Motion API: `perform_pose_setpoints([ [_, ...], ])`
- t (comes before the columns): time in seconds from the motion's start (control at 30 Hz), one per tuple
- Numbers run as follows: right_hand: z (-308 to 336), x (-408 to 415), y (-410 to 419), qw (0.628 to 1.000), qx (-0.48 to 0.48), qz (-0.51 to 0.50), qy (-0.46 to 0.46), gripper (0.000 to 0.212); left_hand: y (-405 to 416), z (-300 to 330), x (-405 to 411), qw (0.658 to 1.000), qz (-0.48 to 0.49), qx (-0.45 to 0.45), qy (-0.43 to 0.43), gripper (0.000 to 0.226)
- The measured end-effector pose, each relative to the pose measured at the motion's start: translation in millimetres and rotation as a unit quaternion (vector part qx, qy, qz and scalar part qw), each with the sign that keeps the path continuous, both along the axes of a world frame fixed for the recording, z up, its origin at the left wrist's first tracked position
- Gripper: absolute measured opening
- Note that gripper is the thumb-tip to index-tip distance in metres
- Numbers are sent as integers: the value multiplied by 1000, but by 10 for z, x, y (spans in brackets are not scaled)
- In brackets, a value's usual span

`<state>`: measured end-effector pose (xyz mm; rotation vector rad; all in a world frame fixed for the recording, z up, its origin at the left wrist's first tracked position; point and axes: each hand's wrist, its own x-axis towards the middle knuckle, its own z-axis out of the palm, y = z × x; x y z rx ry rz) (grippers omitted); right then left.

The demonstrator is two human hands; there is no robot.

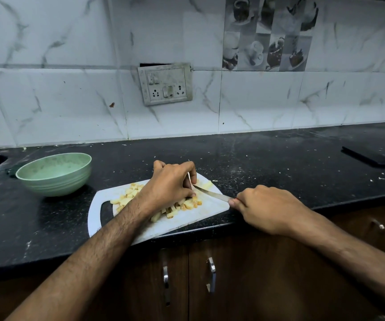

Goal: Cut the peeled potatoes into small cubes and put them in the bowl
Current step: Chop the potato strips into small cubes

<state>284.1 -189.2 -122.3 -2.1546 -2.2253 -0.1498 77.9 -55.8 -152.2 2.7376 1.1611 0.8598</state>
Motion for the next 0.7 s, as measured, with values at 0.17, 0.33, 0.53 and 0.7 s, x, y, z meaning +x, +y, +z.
perform_pose_setpoints([
  [0.17,-39,-25,-4,1000,-16,-2,7,32,12,-20,6,1000,-9,-12,-2,38],
  [0.33,18,-67,47,998,-60,-6,12,30,19,-4,-2,999,9,31,35,38],
  [0.53,9,-114,-48,995,-4,37,-88,39,7,65,28,988,-23,68,134,33],
  [0.7,44,-66,-88,988,33,56,-139,42,88,38,18,980,-86,58,171,29],
])
